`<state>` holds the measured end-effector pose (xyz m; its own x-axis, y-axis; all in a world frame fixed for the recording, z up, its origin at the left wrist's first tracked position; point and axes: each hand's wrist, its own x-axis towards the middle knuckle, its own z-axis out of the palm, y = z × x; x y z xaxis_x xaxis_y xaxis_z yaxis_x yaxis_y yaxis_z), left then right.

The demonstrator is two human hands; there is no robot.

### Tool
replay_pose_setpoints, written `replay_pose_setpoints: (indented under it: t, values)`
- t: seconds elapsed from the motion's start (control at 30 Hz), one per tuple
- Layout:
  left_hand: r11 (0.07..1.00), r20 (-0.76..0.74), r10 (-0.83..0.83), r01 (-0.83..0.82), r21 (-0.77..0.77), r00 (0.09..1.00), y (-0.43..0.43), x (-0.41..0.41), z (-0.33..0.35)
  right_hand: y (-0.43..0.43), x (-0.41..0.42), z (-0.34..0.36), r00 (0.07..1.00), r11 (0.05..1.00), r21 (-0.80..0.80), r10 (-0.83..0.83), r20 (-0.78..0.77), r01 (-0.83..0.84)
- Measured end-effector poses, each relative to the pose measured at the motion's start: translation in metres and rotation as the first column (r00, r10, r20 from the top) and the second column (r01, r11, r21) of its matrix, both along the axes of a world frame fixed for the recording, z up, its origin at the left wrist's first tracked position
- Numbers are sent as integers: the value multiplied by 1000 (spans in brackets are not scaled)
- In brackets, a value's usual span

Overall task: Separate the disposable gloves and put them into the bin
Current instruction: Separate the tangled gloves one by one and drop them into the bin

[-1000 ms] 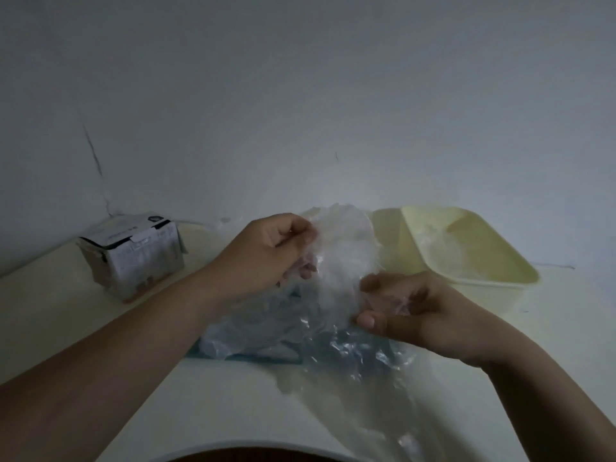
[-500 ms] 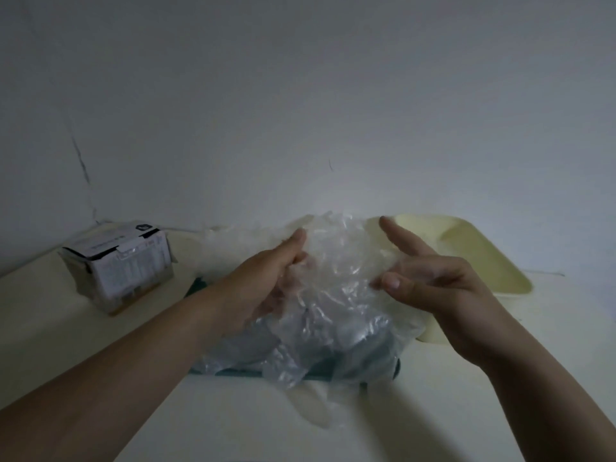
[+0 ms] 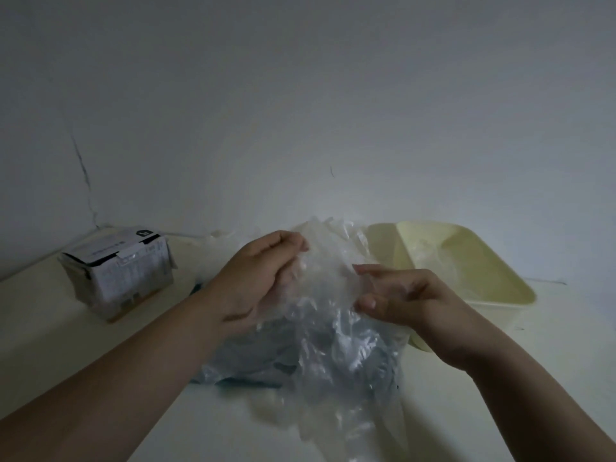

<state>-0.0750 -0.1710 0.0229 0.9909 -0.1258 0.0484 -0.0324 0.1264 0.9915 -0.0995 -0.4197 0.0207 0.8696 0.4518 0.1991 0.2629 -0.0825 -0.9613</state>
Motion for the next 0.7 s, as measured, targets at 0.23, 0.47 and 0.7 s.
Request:
replay_pose_setpoints:
  t: [0.23, 0.47, 0.7]
  values:
    - [991, -77, -7, -3, -134, 997, -14, -5, -8, 2, 0, -7, 991, 986, 163, 46, -122, -26]
    - [989, -42, -36, 41, 140, 998, -7, -8, -19, 13, 16, -9, 985, 963, 215, -141, -99, 160]
    - [918, 102, -57, 12, 398, 993, 17, 3, -5, 4, 23, 7, 975, 908, 357, -196, -104, 221]
